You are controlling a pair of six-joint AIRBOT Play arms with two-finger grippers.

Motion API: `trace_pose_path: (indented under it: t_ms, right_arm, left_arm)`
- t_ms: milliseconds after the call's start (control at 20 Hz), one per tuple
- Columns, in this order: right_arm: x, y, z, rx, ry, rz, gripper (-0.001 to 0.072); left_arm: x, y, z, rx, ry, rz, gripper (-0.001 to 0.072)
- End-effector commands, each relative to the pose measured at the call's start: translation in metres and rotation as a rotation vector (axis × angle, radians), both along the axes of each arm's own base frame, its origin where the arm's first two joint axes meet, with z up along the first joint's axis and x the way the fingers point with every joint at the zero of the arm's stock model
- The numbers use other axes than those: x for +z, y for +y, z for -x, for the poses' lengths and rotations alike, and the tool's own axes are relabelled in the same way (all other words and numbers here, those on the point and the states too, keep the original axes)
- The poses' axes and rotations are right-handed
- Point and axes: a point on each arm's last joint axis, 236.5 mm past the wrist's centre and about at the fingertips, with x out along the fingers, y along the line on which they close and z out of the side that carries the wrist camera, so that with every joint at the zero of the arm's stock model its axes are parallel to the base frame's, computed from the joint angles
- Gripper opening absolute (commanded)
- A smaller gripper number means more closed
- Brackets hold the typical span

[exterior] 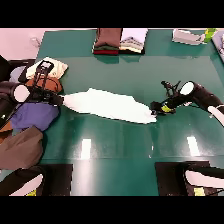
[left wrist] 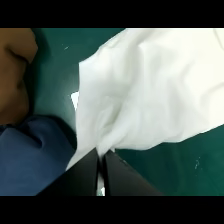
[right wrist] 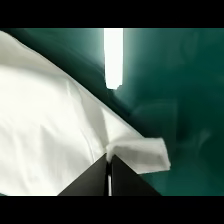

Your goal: Fold the shirts.

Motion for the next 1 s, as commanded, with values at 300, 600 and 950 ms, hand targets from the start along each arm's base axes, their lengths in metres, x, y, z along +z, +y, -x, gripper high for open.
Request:
trace_pose_path:
  t_ms: [300, 600, 950]
  right_arm:
    - [0.296, -0.081, -0.063, -0.126, -0.735, 0.113, 0.0013]
    - [0.517, -0.106, 0.033, -0.204, -1.243, 0.231, 0.0013]
    - [0.484, -0.125, 0.043, -0.245, -1.103, 0.276, 0.0013]
  left_arm:
    - [0.249, 0.016, -0.033, 0.071, -0.554, 0.049, 0.0025]
    - [0.441, 0.022, 0.055, 0.06, -0.961, 0.197, 0.0025]
    - [0.371, 0.019, 0.051, 0.025, -0.727, 0.111, 0.0025]
